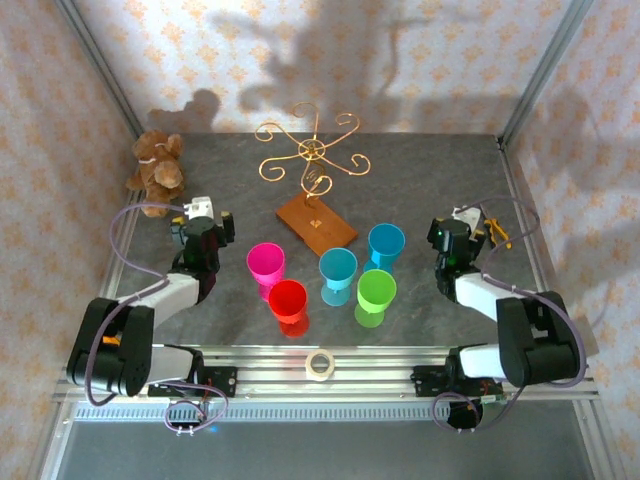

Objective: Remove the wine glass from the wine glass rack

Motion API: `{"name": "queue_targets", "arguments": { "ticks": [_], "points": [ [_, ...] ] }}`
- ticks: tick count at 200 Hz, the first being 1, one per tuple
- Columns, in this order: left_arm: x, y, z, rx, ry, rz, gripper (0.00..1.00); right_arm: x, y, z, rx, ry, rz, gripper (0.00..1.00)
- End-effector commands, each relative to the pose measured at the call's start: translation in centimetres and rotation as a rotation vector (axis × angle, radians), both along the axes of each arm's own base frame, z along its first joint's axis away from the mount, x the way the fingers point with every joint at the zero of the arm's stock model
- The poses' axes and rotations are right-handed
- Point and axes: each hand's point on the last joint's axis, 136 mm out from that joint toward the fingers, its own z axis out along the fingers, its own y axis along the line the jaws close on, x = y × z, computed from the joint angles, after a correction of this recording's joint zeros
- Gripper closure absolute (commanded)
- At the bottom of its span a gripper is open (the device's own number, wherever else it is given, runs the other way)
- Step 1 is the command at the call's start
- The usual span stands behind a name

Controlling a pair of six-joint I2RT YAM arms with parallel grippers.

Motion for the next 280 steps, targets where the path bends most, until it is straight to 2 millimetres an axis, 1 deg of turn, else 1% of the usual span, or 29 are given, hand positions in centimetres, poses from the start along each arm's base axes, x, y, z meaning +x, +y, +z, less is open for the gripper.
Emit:
{"name": "queue_targets", "arguments": {
  "ticks": [1,8,29,49,63,73,86,102,109,117,125,132,153,181,280],
  "points": [
    [1.2,-0.8,0.4,0.001,-0.007,-0.060,0.00,1.5,0.6,1.2,0.002,-0.070,0.044,0.18],
    [1.2,-1.0,-0.3,0.000,0.000,-0.072,0.00,1.7,0.6,1.1,-0.002,-0.068,0.049,0.18],
    [1.2,-1.2,-1.3,0.020,-0.051,-0.094,0.00,1.9,1.3,0.5,-0.008,-0.100,0.098,0.14],
    [1.1,-1.0,-1.5,0.021,-0.073,-0.090,0.00,1.9,1.0,-0.3,0.012,-0.108,0.096,0.11],
    [1.0,-1.0,-1.6,0.017,-0.075,-0.087,0.00,2.3,0.9,-1.4,0.038,-0.088,0.111,0.10],
    [1.0,-0.9,-1.6,0.012,-0.081,-0.086,0.00,2.6,0.8,-1.5,0.038,-0.075,0.104,0.04],
    [1.0,-0.4,-1.7,0.004,-0.085,-0.064,0.00,2.8,0.6,-1.7,0.066,-0.068,0.115,0.00],
    [1.1,0.2,-2.2,-0.025,-0.090,-0.049,0.00,3.0,0.5,-1.8,0.076,-0.053,0.117,0.00],
    [1.1,0.4,-2.9,-0.034,-0.085,-0.043,0.00,3.0,0.5,-1.8,0.075,-0.057,0.117,0.00],
    [1.3,0.5,-2.5,-0.024,-0.122,-0.043,0.00,2.9,0.5,-1.8,0.076,-0.053,0.117,0.00],
    [1.2,0.5,-2.5,-0.031,-0.110,-0.040,0.00,3.0,0.6,-1.8,0.075,-0.055,0.118,0.00],
    [1.0,0.5,-3.0,-0.034,-0.079,-0.040,0.00,3.0,0.5,-1.8,0.075,-0.055,0.118,0.00],
    [1.3,0.7,-2.8,-0.033,-0.093,-0.028,0.00,3.0,0.5,-1.8,0.074,-0.053,0.117,0.00],
    [1.0,2.3,-2.9,-0.054,-0.095,0.057,0.00,2.9,0.5,-1.7,0.072,-0.058,0.116,0.00],
    [1.0,2.4,-2.8,-0.050,-0.098,0.060,0.00,3.0,0.5,-1.7,0.073,-0.056,0.118,0.00]
  ]
}}
